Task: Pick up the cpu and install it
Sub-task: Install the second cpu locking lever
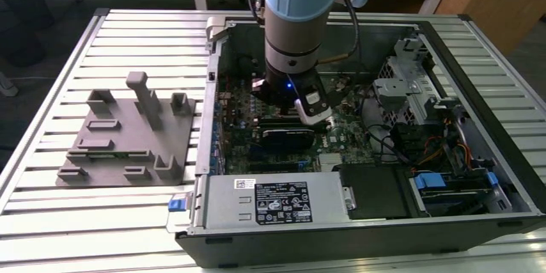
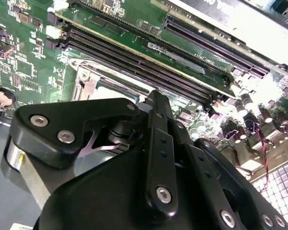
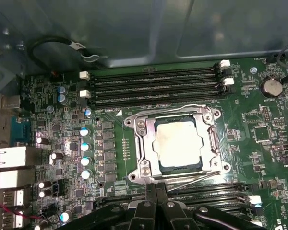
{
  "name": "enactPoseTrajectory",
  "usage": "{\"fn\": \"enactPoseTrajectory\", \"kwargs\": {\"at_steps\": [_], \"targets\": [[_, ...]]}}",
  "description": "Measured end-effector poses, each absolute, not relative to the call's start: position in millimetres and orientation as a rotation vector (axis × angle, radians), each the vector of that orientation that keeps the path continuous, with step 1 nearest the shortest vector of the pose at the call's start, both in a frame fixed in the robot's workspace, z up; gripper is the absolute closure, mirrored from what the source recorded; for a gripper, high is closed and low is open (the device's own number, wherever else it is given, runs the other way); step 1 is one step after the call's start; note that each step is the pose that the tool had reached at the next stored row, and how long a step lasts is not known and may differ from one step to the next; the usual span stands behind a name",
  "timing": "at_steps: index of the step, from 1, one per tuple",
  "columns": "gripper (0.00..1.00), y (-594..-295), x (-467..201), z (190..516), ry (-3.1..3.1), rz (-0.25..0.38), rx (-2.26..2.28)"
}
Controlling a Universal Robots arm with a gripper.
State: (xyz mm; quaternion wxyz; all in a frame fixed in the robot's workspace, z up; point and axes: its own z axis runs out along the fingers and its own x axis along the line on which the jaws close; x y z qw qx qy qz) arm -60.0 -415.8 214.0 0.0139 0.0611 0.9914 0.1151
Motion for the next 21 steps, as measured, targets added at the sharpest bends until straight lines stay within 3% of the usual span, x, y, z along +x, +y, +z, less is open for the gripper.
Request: {"fn": "enactPoseTrajectory", "kwargs": {"at_steps": [21], "targets": [[0.89,-417.5,-67.3,206.8,3.085,0.387,0.190]]}}
